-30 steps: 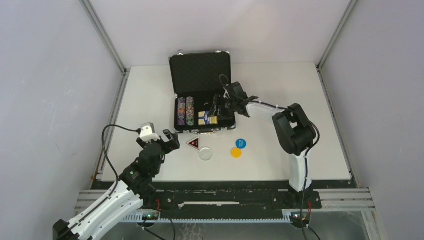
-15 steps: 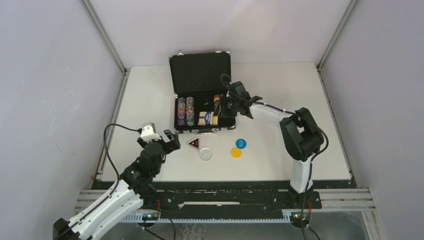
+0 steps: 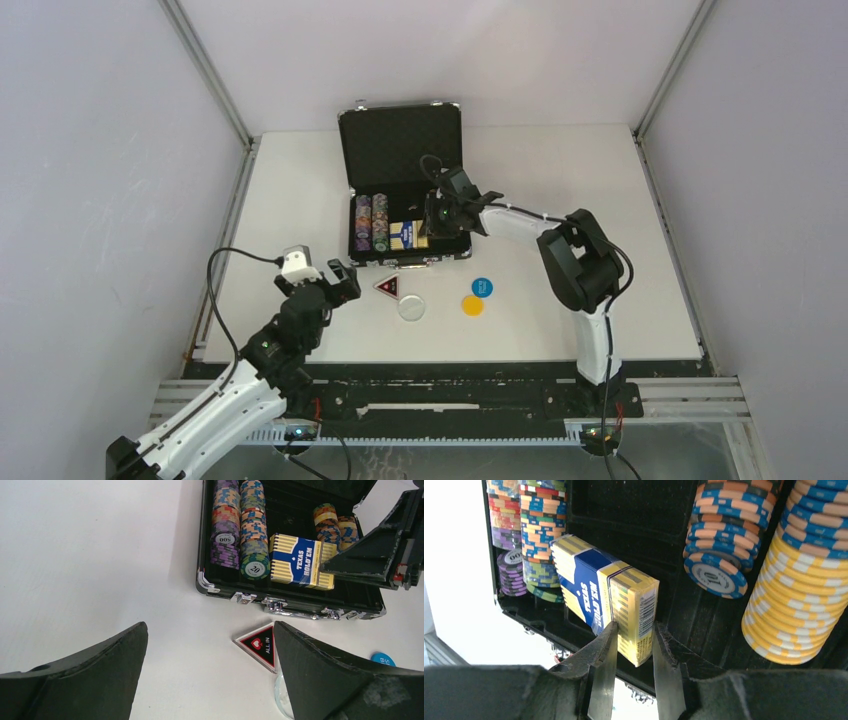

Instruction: Pack up texas hold em set

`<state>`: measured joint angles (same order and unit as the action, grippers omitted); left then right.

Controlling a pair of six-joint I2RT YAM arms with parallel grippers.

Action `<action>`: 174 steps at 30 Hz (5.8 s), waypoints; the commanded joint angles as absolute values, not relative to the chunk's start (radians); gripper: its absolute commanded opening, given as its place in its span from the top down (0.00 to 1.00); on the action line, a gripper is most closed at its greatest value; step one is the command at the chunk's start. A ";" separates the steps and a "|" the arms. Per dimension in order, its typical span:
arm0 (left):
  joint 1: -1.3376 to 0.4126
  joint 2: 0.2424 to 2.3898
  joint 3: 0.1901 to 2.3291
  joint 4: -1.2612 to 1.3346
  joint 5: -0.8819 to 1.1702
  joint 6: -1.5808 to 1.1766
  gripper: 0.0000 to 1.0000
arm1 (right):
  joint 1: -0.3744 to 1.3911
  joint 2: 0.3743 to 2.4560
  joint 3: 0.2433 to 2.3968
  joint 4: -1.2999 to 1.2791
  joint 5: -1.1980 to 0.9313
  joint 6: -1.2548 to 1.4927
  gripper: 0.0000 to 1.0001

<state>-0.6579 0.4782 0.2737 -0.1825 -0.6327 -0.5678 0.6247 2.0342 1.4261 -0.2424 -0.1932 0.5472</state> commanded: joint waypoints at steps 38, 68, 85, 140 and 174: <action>-0.650 0.537 0.270 -0.121 -0.615 -0.549 0.00 | 0.702 2.273 1.767 -0.310 -0.189 0.475 0.97; -0.650 0.567 0.234 -0.047 -0.572 -0.567 0.00 | 0.703 2.118 1.527 -0.132 -0.111 0.529 1.00; -0.649 0.584 0.229 -0.022 -0.543 -0.580 0.00 | 0.723 1.955 1.469 -0.133 -0.073 0.505 0.99; -0.445 0.804 0.323 -0.115 -0.466 -0.767 0.00 | 1.042 1.764 1.229 -0.315 0.298 0.441 0.47; -0.444 0.972 0.355 -0.031 -0.320 -0.690 0.02 | 0.671 2.469 2.171 -0.505 0.157 0.224 0.45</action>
<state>-0.4473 0.9432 0.2977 -0.0677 -0.3557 -0.7227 0.6800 2.4722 2.1483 -0.5186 0.1699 0.2363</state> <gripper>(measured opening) 0.983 0.673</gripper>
